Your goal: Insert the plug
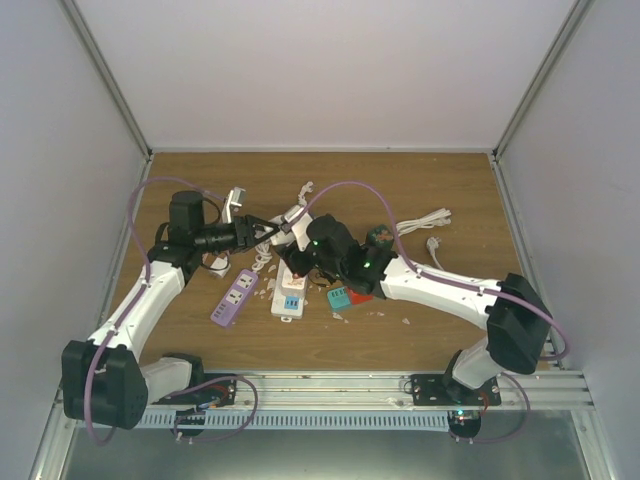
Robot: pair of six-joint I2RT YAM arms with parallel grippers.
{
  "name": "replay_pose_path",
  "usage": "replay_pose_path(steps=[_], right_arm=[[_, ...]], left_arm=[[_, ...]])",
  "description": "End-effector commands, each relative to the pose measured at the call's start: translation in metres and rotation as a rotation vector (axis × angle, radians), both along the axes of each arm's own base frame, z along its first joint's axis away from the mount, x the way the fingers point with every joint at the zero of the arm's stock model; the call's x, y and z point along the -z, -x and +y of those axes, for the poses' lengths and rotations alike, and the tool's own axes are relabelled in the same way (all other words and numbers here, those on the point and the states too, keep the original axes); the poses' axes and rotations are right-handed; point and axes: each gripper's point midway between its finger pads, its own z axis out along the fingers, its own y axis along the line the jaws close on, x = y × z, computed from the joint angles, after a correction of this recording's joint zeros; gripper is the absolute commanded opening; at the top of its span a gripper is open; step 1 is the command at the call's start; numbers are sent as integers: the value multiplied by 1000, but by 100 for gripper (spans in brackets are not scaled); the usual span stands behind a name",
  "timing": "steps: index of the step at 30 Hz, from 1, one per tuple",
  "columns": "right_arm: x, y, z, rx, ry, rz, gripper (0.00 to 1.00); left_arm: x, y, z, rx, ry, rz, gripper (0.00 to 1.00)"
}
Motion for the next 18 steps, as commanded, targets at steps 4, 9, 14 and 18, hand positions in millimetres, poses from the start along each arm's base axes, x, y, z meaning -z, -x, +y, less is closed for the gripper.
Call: replay_pose_path(steps=[4, 9, 14, 18], right_arm=[[-19, 7, 4, -53, -65, -23, 61], [-24, 9, 0, -38, -90, 8, 72], [-46, 12, -20, -24, -200, 34, 89], [-76, 17, -46, -63, -399, 110, 94]], left_arm=[[-18, -2, -3, 22, -1, -106, 21], [-23, -2, -3, 27, -5, -134, 0], [-30, -2, -3, 33, -4, -169, 0], [-43, 1, -6, 57, 21, -209, 0]])
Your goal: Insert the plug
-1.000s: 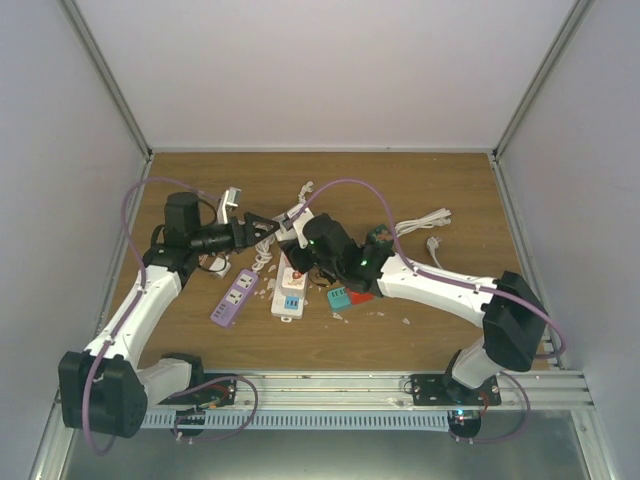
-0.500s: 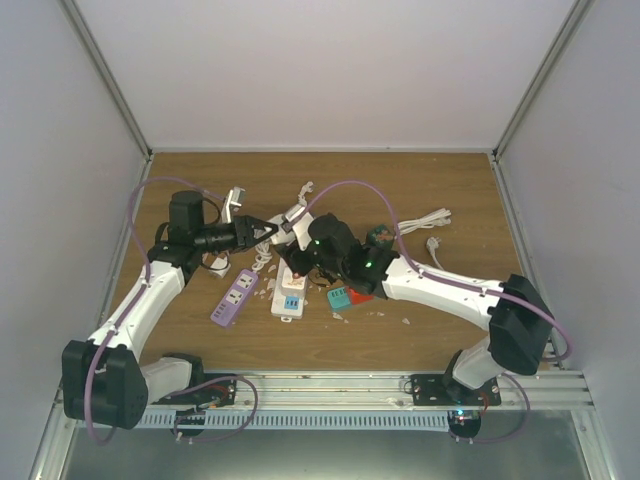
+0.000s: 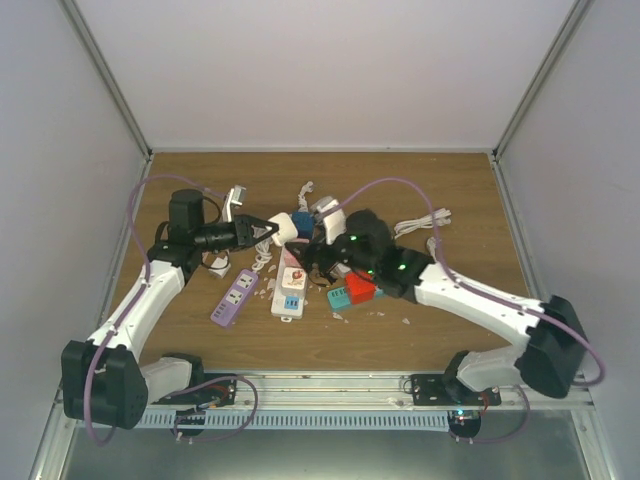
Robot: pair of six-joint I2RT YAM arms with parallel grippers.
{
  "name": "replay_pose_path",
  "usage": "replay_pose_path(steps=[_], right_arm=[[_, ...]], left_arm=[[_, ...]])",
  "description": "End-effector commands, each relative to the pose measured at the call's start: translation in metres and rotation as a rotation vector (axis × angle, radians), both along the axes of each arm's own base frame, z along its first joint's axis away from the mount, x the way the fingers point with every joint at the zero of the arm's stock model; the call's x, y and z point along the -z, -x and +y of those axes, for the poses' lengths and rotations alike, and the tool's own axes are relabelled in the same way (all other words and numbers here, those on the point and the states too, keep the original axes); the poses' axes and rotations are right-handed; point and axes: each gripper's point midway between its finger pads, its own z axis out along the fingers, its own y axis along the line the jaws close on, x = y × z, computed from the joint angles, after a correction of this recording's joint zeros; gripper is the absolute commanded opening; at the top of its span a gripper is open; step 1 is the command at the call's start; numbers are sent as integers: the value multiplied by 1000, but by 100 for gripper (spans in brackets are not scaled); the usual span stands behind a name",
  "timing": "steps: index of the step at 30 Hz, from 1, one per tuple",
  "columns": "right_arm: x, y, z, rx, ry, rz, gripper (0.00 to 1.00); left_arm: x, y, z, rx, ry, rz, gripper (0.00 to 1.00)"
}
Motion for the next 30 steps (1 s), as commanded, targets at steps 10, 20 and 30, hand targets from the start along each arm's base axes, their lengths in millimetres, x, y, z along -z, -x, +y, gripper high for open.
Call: replay_pose_path(steps=[10, 20, 30], right_arm=[[-65, 18, -22, -177, -492, 339, 90], [-117, 49, -7, -432, -707, 338, 58], [-121, 54, -5, -462, -740, 336, 14]], left_arm=[[-102, 46, -27, 264, 143, -323, 0], [-135, 70, -43, 357, 205, -405, 0], [-152, 73, -42, 330, 214, -457, 25]])
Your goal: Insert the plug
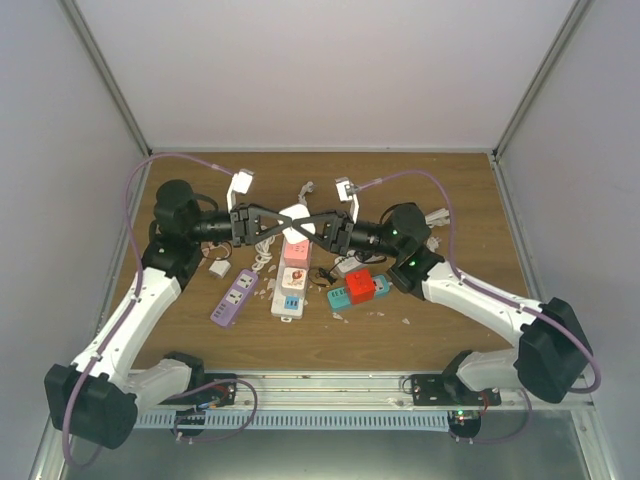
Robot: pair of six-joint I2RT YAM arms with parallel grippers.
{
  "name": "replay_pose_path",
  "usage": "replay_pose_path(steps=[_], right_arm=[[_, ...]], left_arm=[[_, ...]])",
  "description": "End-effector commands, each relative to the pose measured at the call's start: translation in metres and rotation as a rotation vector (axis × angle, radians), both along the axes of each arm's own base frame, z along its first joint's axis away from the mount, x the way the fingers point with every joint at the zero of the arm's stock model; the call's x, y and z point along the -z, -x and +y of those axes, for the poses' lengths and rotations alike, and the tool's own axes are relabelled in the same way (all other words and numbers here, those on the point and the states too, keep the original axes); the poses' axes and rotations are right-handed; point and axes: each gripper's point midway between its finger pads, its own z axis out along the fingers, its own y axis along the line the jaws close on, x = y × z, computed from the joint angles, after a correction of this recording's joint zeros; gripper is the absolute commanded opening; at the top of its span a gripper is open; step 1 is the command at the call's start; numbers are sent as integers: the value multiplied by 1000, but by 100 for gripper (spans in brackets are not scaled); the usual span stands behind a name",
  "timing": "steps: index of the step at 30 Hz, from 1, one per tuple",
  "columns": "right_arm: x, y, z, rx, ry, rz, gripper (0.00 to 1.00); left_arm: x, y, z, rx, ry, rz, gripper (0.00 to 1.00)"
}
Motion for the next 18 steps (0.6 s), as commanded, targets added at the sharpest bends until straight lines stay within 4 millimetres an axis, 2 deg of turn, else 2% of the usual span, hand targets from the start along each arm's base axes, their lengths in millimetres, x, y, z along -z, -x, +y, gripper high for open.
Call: replay_pose_path(steps=[1, 5, 12, 15, 18], right_arm=[[-5, 10, 2, -26, -17, -37, 13], [-10, 10, -1, -6, -17, -60, 12], [-11, 9, 0, -2, 0, -65, 7], [-9, 10, 2, -15, 10, -66, 9], [-5, 8, 10, -50, 27, -51, 19]], left_arm=[[-31, 10, 0, -7, 37, -123, 29], [-35, 7, 1, -39, 44, -128, 34], [-30, -2, 2, -69, 25, -120, 32], [-28, -5, 2, -73, 15, -120, 24], [-26, -7, 1, -69, 8, -122, 2]])
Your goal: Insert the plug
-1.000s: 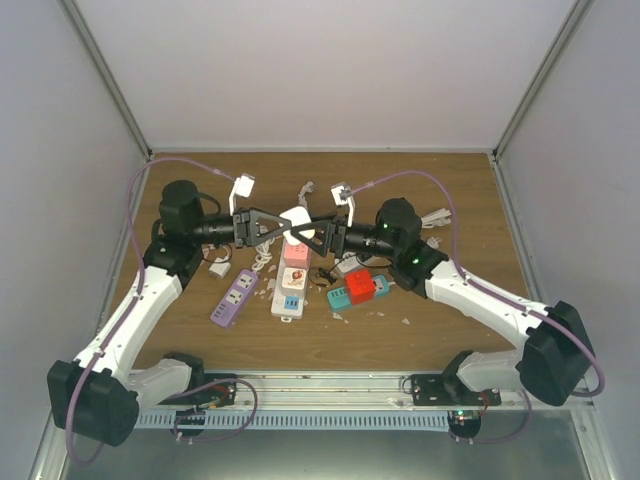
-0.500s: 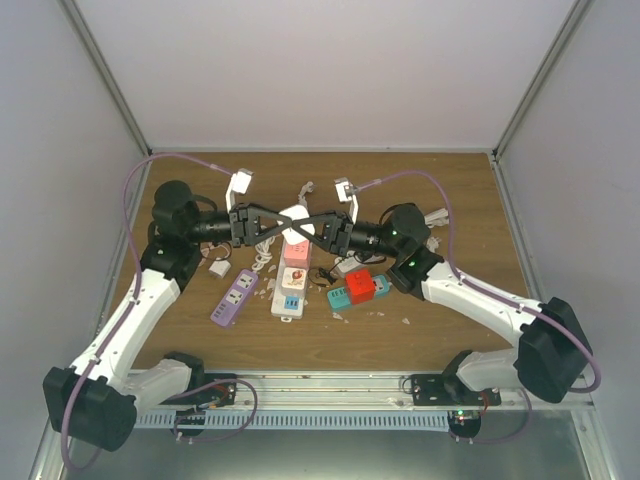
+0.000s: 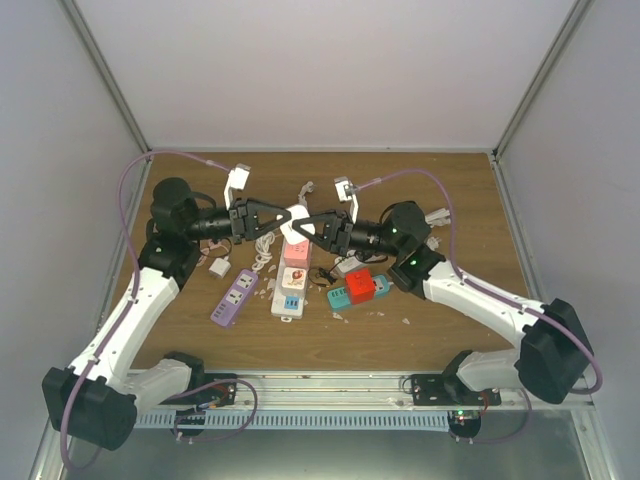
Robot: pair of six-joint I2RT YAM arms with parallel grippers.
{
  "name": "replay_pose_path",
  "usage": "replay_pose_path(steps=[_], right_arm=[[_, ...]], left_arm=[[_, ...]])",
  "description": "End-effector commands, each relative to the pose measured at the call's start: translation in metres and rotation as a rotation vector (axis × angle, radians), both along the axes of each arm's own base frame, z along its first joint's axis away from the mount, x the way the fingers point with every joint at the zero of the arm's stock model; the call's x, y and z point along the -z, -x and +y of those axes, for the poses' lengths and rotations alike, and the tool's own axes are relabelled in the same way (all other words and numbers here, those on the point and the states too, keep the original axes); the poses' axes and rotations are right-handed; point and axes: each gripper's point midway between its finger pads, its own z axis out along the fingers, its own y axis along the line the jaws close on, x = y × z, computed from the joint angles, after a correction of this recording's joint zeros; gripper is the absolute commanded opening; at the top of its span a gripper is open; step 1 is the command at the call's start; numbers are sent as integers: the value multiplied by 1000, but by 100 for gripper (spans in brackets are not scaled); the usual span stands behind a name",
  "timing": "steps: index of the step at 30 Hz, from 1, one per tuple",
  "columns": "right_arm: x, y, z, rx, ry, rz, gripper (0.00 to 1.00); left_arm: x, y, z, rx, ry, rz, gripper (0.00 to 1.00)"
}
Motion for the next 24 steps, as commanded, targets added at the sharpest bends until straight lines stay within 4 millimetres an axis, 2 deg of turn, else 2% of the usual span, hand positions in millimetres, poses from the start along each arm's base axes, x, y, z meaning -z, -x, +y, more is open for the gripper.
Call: replay_pose_path(steps=[1, 3, 5, 9, 14, 17, 20, 22, 24], right_arm=[[-4, 3, 11, -50, 12, -17, 25], [0, 3, 16, -63, 14, -5, 34], [4, 2, 21, -69, 20, 4, 34], [5, 2, 21, -68, 11, 5, 27], [8, -4, 20, -30, 16, 14, 12], [13, -12, 19, 21, 41, 29, 6], [30, -30, 20, 110, 126, 67, 1], [48, -44, 19, 177, 198, 117, 0], [71, -59, 18, 257, 293, 185, 0]], left_arm=[[-16, -2, 0, -9, 6, -74, 0], [-16, -2, 0, -6, 7, -76, 0], [-18, -1, 0, -8, 8, -84, 0], [-17, 0, 0, -5, 6, -84, 0], [-15, -2, 0, -9, 3, -77, 2], [-11, -9, 2, -50, -20, -62, 23], [-1, -27, 9, -176, -89, -31, 47], [10, -47, 22, -326, -170, -11, 56], [28, -72, 48, -539, -280, 32, 62]])
